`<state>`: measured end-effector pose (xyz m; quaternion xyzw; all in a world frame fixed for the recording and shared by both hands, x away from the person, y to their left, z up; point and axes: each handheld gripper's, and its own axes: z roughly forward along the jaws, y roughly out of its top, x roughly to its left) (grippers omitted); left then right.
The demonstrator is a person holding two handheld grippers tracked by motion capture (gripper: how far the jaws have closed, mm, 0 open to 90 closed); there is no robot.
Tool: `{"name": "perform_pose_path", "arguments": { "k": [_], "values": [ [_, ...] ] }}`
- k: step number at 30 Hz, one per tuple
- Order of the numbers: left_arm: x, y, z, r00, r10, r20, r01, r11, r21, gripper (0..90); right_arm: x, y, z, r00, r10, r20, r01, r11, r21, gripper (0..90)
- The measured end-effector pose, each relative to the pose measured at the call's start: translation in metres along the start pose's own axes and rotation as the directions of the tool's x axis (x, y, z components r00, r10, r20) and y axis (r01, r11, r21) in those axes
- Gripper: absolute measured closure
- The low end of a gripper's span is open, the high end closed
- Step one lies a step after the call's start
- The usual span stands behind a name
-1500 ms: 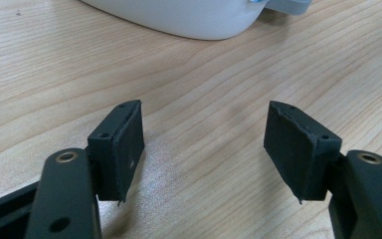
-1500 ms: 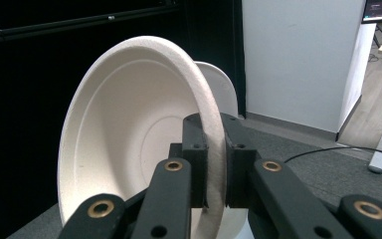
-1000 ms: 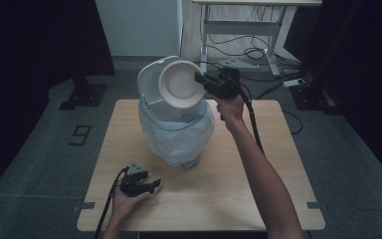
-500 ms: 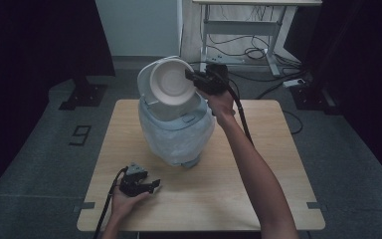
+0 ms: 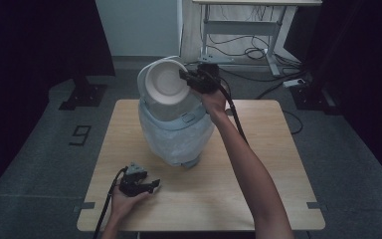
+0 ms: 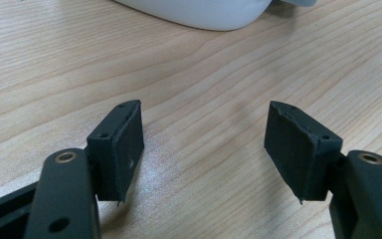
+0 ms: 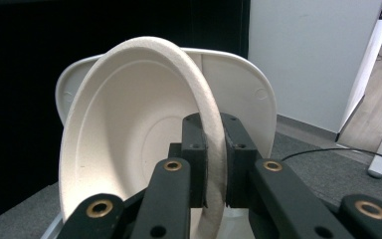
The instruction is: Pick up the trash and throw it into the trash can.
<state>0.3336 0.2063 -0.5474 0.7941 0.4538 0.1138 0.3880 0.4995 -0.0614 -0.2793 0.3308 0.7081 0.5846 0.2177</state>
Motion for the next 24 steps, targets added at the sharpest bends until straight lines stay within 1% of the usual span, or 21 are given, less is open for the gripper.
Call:
{"name": "perform_pose_path", "arguments": {
  "k": [1, 3, 4, 5, 6, 7, 8, 9, 10, 11, 12, 13, 14, 15, 16, 17, 19, 23, 24],
  "values": [
    [0.0, 0.0, 0.0, 1.0, 0.0, 0.0, 0.0, 1.0, 0.0, 31.8, 0.0, -0.001, 0.002, 1.0, 0.001, -0.004, 0.0, 1.0, 0.007, 77.2],
    [0.0, 0.0, 0.0, 1.0, 0.001, -0.001, -0.001, 1.0, -0.001, 31.9, 0.0, -0.002, 0.004, 1.0, -0.004, -0.005, 0.004, 1.0, 0.015, 77.1],
    [0.0, 0.001, 0.001, 1.0, 0.001, 0.001, -0.001, 1.0, -0.001, 31.9, 0.001, -0.005, 0.008, 0.9997, -0.024, 0.003, 0.024, 0.999, 0.039, 75.5],
    [-0.001, 0.001, 0.001, 1.0, 0.004, 0.002, -0.004, 1.0, 0.001, 31.9, 0.001, -0.005, 0.008, 0.9997, -0.024, 0.003, 0.024, 0.999, 0.039, 75.5],
    [-0.001, 0.001, 0.002, 1.0, 0.007, 0.003, -0.007, 1.0, 0.002, 31.8, 0.003, -0.007, 0.011, 0.9986, -0.052, 0.007, 0.052, 0.996, 0.074, 65.1],
    [-0.002, 0.002, 0.002, 0.9999, 0.013, 0.003, -0.013, 0.9999, 0.003, 31.8, 0.003, -0.009, 0.012, 0.9976, -0.07, 0.003, 0.069, 0.993, 0.095, 56.5],
    [-0.002, 0.002, 0.002, 0.9999, 0.013, 0.003, -0.013, 0.9999, 0.003, 31.8, 0.003, -0.009, 0.012, 0.9976, -0.07, 0.003, 0.069, 0.993, 0.095, 56.5],
    [-0.001, 0.001, 0.002, 0.9999, 0.011, 0.002, -0.011, 0.9999, 0.003, 31.8, 0.007, -0.011, 0.01, 0.9931, -0.112, 0.036, 0.107, 0.988, 0.114, 42.5],
    [-0.001, 0.001, 0.002, 1.0, 0.009, 0.002, -0.009, 1.0, 0.003, 31.8, 0.008, -0.012, 0.007, 0.9915, -0.123, 0.043, 0.117, 0.986, 0.121, 40.0],
    [-0.001, 0.001, 0.002, 1.0, 0.009, 0.001, -0.009, 0.9999, 0.004, 31.8, 0.008, -0.012, 0.004, 0.9914, -0.123, 0.043, 0.117, 0.986, 0.122, 38.2],
    [-0.001, 0.001, 0.002, 1.0, 0.009, 0.001, -0.009, 0.9999, 0.004, 31.8, 0.008, -0.012, 0.004, 0.9914, -0.123, 0.043, 0.117, 0.986, 0.122, 38.2],
    [-0.001, 0.001, 0.002, 0.9999, 0.01, 0.0, -0.01, 0.9999, 0.004, 31.8, 0.007, -0.012, 0.0, 0.9921, -0.119, 0.039, 0.113, 0.986, 0.122, 37.0],
    [-0.002, 0.001, 0.002, 0.9999, 0.011, -0.002, -0.011, 0.9999, 0.005, 31.8, 0.005, -0.013, -0.008, 0.9938, -0.106, 0.033, 0.101, 0.988, 0.116, 35.5],
    [-0.002, 0.001, 0.002, 0.9999, 0.011, -0.002, -0.011, 0.9999, 0.005, 31.8, 0.005, -0.013, -0.008, 0.9938, -0.106, 0.033, 0.101, 0.988, 0.116, 35.5],
    [-0.002, 0.001, 0.002, 0.9999, 0.012, -0.002, -0.012, 0.9999, 0.004, 31.8, 0.004, -0.013, -0.014, 0.9945, -0.101, 0.029, 0.097, 0.989, 0.112, 35.4],
    [-0.002, 0.001, 0.002, 0.9999, 0.012, -0.003, -0.012, 0.9999, 0.004, 31.8, -0.001, -0.017, -0.024, 0.9963, -0.084, 0.018, 0.082, 0.991, 0.102, 35.4],
    [-0.002, 0.001, 0.002, 0.9999, 0.012, -0.003, -0.012, 0.9999, 0.005, 31.8, -0.005, -0.021, -0.035, 0.9976, -0.067, 0.016, 0.066, 0.993, 0.094, 35.5],
    [-0.002, 0.001, 0.002, 0.9999, 0.011, -0.005, -0.011, 0.9999, 0.007, 31.8, -0.016, -0.04, -0.066, 1.0, -0.005, 0.007, 0.004, 0.998, 0.064, 36.3],
    [-0.003, 0.001, 0.002, 1.0, 0.008, -0.006, -0.008, 1.0, 0.006, 31.8, -0.018, -0.046, -0.073, 1.0, 0.001, 0.01, -0.001, 0.998, 0.063, 36.4]
  ]
}}
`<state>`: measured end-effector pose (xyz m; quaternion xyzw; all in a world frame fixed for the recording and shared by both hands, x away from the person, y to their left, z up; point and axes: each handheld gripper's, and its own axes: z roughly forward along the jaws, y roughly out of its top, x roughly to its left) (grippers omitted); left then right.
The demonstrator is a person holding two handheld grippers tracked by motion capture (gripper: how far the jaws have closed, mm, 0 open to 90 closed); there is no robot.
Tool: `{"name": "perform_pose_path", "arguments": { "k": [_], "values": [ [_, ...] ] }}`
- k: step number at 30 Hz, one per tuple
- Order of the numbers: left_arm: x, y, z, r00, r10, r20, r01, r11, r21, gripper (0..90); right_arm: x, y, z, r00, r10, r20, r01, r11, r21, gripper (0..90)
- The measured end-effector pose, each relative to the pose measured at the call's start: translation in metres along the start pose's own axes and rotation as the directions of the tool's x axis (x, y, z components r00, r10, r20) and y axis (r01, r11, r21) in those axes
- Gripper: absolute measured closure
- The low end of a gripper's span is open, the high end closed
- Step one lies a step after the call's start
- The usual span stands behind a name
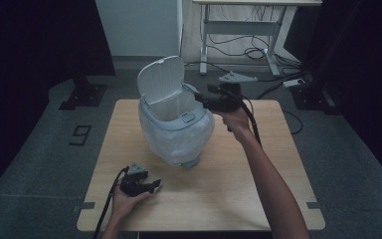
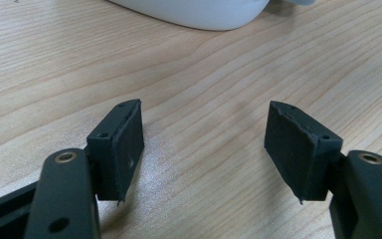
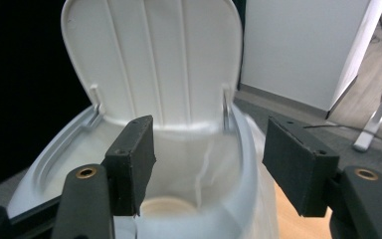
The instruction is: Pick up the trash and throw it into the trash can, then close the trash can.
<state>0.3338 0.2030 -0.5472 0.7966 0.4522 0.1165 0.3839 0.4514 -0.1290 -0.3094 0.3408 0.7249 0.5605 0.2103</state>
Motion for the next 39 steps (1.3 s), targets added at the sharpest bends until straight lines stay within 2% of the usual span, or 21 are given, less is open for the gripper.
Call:
{"name": "perform_pose_path", "arguments": {
  "k": [1, 3, 8, 12, 14, 15, 16, 21, 24, 25, 26, 29, 30, 34, 39],
  "values": [
    [0.0, 0.0, 0.0, 1.0, 0.0, 0.0, 0.0, 1.0, 0.0, 31.8, 0.0, 0.0, 0.0, 1.0, 0.0, 0.0, 0.0, 1.0, 0.0, 36.4],
    [0.0, 0.0, 0.0, 1.0, 0.002, -0.003, -0.002, 1.0, 0.0, 31.8, -0.007, -0.02, -0.021, 0.9998, 0.018, 0.006, -0.018, 1.0, -0.008, 37.5],
    [-0.001, 0.0, 0.0, 1.0, -0.004, -0.005, 0.004, 1.0, -0.002, 31.7, -0.015, -0.053, -0.056, 0.9989, 0.027, 0.038, -0.027, 1.0, -0.013, 37.8],
    [-0.001, 0.0, 0.0, 0.9996, -0.02, 0.02, 0.02, 0.9997, -0.016, 31.7, -0.019, -0.085, -0.083, 0.9978, 0.029, 0.059, -0.029, 1.0, -0.005, 37.6],
    [-0.001, 0.0, 0.0, 0.9997, -0.019, 0.017, 0.02, 0.9997, -0.014, 31.7, -0.022, -0.103, -0.095, 0.9967, 0.034, 0.074, -0.035, 0.999, 0.008, 37.6],
    [-0.001, 0.0, 0.0, 0.9997, -0.019, 0.015, 0.019, 0.9998, -0.011, 31.7, -0.022, -0.103, -0.095, 0.9967, 0.034, 0.074, -0.035, 0.999, 0.008, 37.6],
    [0.0, 0.0, 0.0, 0.9998, -0.017, 0.012, 0.017, 0.9998, -0.009, 31.7, -0.026, -0.124, -0.105, 0.9949, 0.048, 0.088, -0.051, 0.998, 0.027, 37.5],
    [-0.002, 0.001, -0.002, 0.9999, -0.012, -0.006, 0.012, 0.9995, -0.029, 32.0, -0.033, -0.182, -0.125, 0.9863, 0.094, 0.136, -0.106, 0.991, 0.086, 37.4],
    [-0.003, 0.002, -0.004, 0.9997, -0.012, -0.019, 0.011, 0.9986, -0.051, 32.2, -0.036, -0.21, -0.133, 0.981, 0.114, 0.157, -0.133, 0.984, 0.115, 37.3],
    [-0.003, 0.002, -0.004, 0.9997, -0.012, -0.019, 0.011, 0.9986, -0.051, 32.3, -0.036, -0.21, -0.133, 0.981, 0.114, 0.157, -0.133, 0.984, 0.115, 37.3],
    [-0.003, 0.002, -0.004, 0.9997, -0.013, -0.022, 0.012, 0.9984, -0.055, 32.3, -0.037, -0.223, -0.136, 0.9783, 0.12, 0.169, -0.142, 0.982, 0.127, 37.3],
    [-0.005, 0.002, -0.006, 0.9993, -0.014, -0.034, 0.012, 0.9973, -0.073, 32.3, -0.037, -0.234, -0.135, 0.9786, 0.088, 0.186, -0.121, 0.978, 0.172, 37.2],
    [-0.005, 0.003, -0.007, 0.9991, -0.018, -0.038, 0.015, 0.9967, -0.08, 32.3, -0.037, -0.234, -0.135, 0.9786, 0.088, 0.186, -0.121, 0.978, 0.172, 37.2],
    [-0.006, 0.005, -0.011, 0.9987, -0.021, -0.046, 0.017, 0.9949, -0.099, 31.8, -0.036, -0.24, -0.135, 0.9766, 0.095, 0.193, -0.129, 0.977, 0.171, 37.2],
    [-0.009, 0.011, -0.018, 0.9984, -0.009, -0.057, 0.002, 0.9927, -0.12, 30.9, -0.039, -0.245, -0.14, 0.9698, 0.137, 0.202, -0.168, 0.975, 0.147, 37.2]
  ]
}}
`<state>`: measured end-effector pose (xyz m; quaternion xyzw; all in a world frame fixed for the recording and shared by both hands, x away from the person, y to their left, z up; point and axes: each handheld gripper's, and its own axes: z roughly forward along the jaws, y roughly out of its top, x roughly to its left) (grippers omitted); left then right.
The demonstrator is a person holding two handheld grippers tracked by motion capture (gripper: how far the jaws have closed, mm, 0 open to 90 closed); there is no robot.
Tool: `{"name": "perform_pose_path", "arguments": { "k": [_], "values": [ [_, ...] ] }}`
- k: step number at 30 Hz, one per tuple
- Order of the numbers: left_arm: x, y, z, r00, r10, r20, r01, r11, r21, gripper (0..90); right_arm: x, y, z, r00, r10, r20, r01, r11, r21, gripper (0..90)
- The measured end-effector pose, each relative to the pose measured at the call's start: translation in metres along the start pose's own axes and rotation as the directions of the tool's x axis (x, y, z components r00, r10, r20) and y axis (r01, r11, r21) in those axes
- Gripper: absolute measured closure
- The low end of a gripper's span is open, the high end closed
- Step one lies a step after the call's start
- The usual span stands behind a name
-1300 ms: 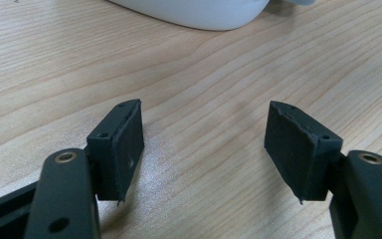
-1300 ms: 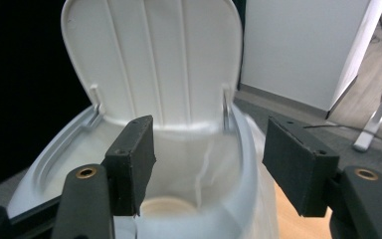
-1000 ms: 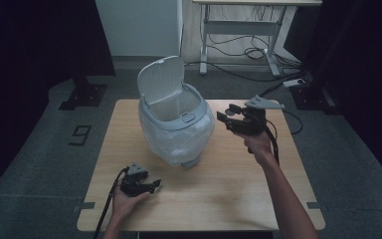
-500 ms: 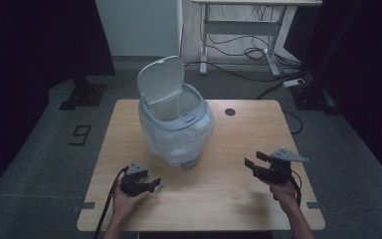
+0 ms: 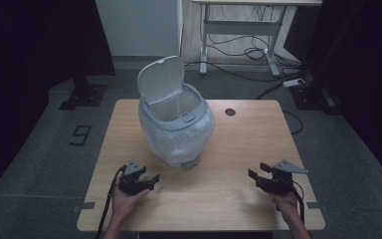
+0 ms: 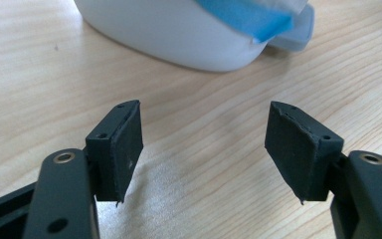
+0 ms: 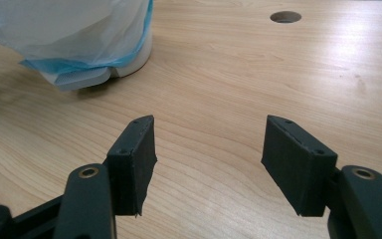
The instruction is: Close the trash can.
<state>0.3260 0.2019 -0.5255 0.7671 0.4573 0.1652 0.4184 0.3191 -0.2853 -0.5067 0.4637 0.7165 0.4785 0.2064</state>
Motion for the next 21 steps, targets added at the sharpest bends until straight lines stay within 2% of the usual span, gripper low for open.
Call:
{"name": "perform_pose_path", "arguments": {
  "k": [4, 8, 11, 13, 14, 21],
  "values": [
    [-0.001, 0.006, -0.008, 1.0, -0.003, 0.002, 0.003, 0.9996, -0.03, 30.6, -0.002, -0.004, 0.0, 0.9999, 0.013, 0.003, -0.013, 1.0, 0.009, 37.2],
    [-0.003, 0.019, -0.022, 1.0, 0.001, 0.006, 0.0, 0.9967, -0.081, 30.0, -0.004, -0.01, 0.001, 0.9997, 0.024, 0.007, -0.024, 0.999, 0.022, 37.2],
    [-0.004, 0.025, -0.027, 0.9999, 0.005, 0.01, -0.004, 0.9953, -0.097, 30.0, -0.002, -0.012, 0.003, 0.9999, 0.015, 0.005, -0.015, 0.999, 0.035, 37.2],
    [-0.005, 0.032, -0.034, 0.9997, 0.023, 0.004, -0.022, 0.9935, -0.111, 29.8, -0.001, -0.013, 0.005, 1.0, 0.005, 0.007, -0.005, 0.999, 0.043, 37.1],
    [-0.005, 0.038, -0.041, 0.9997, 0.023, 0.007, -0.021, 0.9903, -0.138, 29.8, -0.001, -0.014, 0.005, 1.0, 0.003, 0.008, -0.004, 0.999, 0.045, 37.0],
    [-0.006, 0.056, -0.053, 0.9997, 0.023, 0.008, -0.021, 0.9853, -0.169, 29.5, -0.004, -0.015, 0.004, 0.9998, 0.014, 0.015, -0.015, 0.999, 0.049, 37.1]
  ]
}}
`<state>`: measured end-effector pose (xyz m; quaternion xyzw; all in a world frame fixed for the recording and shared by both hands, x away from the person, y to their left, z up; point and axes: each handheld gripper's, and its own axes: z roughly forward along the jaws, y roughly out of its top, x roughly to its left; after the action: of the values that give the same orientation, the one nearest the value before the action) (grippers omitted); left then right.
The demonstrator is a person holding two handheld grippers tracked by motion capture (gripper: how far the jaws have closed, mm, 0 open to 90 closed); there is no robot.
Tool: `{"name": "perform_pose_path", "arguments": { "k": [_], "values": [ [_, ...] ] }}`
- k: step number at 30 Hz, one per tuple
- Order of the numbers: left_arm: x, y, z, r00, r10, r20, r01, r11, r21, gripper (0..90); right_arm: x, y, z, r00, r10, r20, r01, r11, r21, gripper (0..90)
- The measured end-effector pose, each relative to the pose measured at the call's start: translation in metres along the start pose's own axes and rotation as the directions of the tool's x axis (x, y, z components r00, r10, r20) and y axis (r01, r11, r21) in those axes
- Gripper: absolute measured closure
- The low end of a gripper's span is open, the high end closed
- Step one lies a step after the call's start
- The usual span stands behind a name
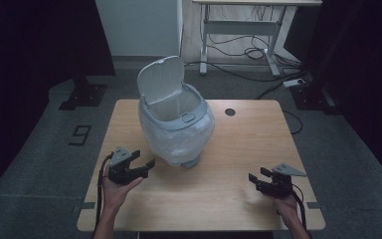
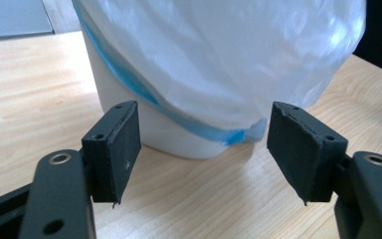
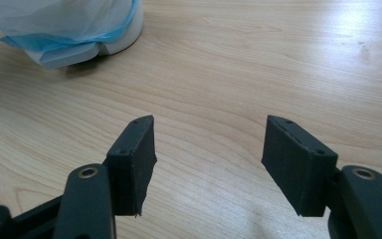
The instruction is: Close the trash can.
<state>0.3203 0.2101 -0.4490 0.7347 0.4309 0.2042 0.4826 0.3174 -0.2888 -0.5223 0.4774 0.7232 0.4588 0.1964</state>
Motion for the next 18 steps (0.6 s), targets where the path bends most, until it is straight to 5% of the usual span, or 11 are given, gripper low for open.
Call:
{"name": "perform_pose_path", "arguments": {
  "k": [18],
  "values": [
    [-0.003, 0.053, -0.012, 0.9997, 0.004, 0.025, -0.002, 0.9972, -0.075, 28.1, -0.008, -0.005, 0.004, 0.9997, 0.01, 0.022, -0.011, 1.0, 0.03, 37.1]
  ]
}}
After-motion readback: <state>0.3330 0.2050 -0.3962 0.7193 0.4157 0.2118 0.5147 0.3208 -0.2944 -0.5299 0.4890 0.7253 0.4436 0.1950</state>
